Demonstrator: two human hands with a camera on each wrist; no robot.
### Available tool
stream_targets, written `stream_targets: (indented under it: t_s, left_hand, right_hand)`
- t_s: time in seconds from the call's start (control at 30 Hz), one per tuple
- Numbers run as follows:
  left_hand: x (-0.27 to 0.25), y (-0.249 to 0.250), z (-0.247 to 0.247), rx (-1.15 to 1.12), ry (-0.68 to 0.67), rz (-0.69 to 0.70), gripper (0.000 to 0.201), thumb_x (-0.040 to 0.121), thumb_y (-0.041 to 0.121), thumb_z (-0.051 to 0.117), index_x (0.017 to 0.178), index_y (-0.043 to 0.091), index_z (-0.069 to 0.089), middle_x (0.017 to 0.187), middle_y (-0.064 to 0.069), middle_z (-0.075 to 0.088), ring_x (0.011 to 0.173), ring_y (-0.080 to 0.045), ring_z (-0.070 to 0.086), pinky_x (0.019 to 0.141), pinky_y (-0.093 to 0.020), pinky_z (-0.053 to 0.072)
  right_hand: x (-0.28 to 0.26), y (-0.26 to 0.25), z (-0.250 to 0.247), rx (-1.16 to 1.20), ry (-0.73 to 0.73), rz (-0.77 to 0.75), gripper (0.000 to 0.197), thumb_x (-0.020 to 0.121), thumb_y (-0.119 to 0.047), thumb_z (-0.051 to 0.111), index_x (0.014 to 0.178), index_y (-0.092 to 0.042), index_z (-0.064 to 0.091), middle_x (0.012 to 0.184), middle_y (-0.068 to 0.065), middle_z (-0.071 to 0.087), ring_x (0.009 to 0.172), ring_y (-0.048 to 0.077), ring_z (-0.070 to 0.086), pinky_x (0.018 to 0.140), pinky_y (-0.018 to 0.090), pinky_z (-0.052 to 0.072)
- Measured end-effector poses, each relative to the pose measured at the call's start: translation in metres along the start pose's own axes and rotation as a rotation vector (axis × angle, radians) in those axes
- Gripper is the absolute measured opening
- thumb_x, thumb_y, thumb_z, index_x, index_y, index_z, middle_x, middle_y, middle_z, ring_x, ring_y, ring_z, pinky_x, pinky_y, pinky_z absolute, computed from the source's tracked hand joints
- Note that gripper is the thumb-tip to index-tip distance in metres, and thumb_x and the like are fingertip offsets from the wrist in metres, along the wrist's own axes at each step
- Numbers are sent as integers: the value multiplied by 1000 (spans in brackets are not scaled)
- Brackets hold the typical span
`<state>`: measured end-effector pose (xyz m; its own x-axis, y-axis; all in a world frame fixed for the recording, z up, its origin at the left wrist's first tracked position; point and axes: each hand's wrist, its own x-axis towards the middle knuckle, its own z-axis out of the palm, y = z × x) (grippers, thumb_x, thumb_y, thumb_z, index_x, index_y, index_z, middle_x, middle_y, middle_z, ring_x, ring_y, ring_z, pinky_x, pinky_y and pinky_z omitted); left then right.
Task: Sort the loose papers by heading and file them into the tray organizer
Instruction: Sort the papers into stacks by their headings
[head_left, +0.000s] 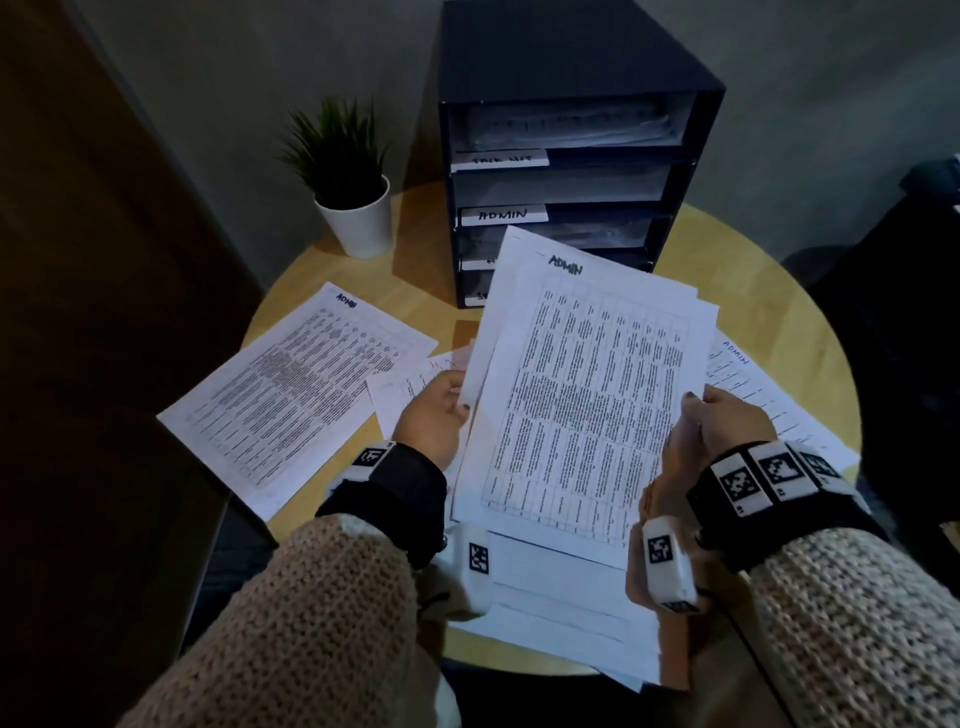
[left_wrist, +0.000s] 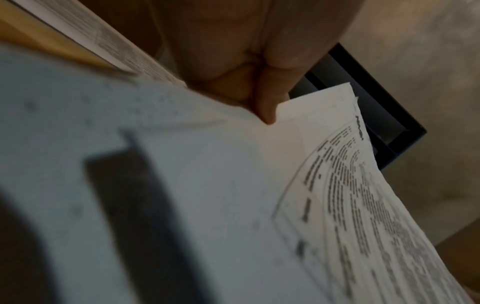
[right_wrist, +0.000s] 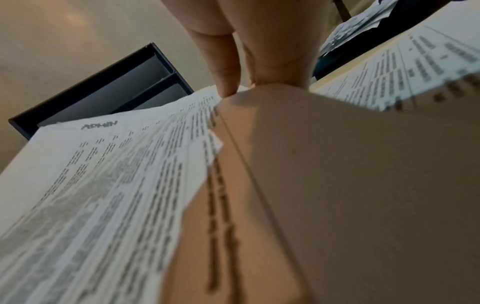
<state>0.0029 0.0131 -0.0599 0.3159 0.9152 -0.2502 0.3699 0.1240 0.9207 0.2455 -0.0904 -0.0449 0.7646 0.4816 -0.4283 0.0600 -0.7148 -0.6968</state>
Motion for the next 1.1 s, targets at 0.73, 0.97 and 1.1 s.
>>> stream_targets:
  t_s: [0.73, 0.97, 1.1]
  left_hand:
    - [-7, -3, 7, 226, 108, -87, 40, 99, 28, 46, 138, 19, 45, 136, -3, 54, 121, -27, 52, 92, -31, 39]
    - [-1, -11, 0, 234, 143, -110, 39, 101, 22, 44, 140, 23, 42, 142, -6, 47, 122, -30, 48, 92, -34, 36]
    - [2, -14, 0, 287, 103, -94, 41, 101, 23, 44, 142, 28, 40, 143, -3, 47, 123, -30, 48, 95, -34, 37]
  right_hand:
    - [3, 4, 10, 7, 90, -61, 16, 89, -28, 56, 100, -18, 63, 109, 13, 68, 85, 28, 63, 74, 29, 47]
    - [32, 20, 14, -503, 60, -95, 35, 65, -44, 63, 78, -14, 50, 94, 15, 59, 89, 32, 58, 84, 39, 48]
    - [37, 12, -2, -451, -85, -135, 25, 85, -33, 62, 95, -12, 56, 113, 17, 57, 100, 29, 55, 78, 36, 41]
